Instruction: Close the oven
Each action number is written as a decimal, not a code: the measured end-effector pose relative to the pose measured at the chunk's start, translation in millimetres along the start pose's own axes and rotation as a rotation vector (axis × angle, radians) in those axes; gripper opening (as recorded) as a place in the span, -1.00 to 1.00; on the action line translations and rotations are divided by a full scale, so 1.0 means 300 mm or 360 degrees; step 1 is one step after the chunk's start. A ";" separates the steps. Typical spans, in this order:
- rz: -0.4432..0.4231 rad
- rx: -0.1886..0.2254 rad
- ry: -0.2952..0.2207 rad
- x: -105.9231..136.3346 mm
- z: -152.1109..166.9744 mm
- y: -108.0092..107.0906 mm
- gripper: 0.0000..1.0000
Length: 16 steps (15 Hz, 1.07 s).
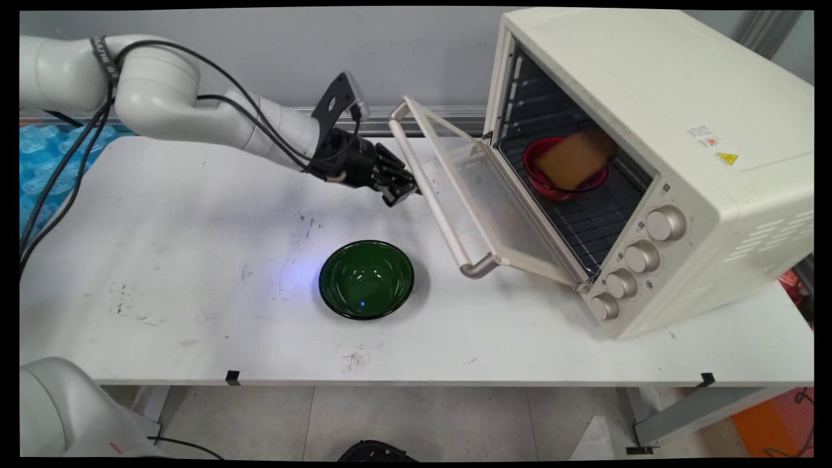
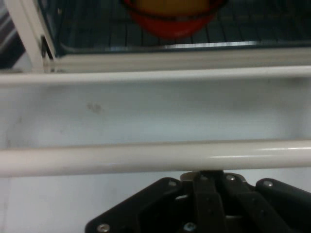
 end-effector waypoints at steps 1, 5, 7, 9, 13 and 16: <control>0.0008 -0.0001 0.0015 0.013 0.002 -0.003 -1.00; 0.0043 -0.0005 0.0073 0.069 0.017 -0.021 -1.00; 0.0057 -0.0005 0.0098 0.093 0.028 -0.030 -1.00; 0.0074 -0.0004 0.0129 0.124 0.044 -0.041 -1.00; 0.0097 -0.0005 0.0175 0.173 0.077 -0.059 -1.00; 0.0104 -0.0002 0.0197 0.204 0.098 -0.072 -1.00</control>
